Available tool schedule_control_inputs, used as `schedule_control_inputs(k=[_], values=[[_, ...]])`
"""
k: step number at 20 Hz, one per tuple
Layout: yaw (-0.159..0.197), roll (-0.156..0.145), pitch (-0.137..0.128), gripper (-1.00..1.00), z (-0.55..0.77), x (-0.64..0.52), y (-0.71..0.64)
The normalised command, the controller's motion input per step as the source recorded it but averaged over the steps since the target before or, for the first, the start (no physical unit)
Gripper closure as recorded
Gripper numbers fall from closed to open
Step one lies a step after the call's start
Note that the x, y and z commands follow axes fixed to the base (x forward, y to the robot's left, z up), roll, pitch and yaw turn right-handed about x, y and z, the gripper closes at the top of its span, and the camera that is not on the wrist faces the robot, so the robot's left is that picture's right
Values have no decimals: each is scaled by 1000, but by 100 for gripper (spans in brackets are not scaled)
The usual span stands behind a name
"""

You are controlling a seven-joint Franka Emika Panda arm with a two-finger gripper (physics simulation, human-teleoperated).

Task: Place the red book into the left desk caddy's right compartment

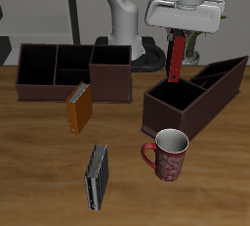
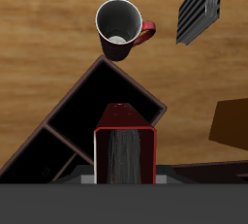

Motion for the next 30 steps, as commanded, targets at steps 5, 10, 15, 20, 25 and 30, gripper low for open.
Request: schedule_control_inputs(k=[5, 10, 15, 20, 25, 30], values=[[-13, -5, -9, 100, 109, 191, 105], [-31, 3, 12, 100, -29, 98, 177], [10, 44, 24, 100, -108, 106, 215], [13, 13, 9, 100, -143, 46, 146], [7, -20, -1, 100, -46, 92, -80], [-12, -33, 2, 100, -27, 97, -180]])
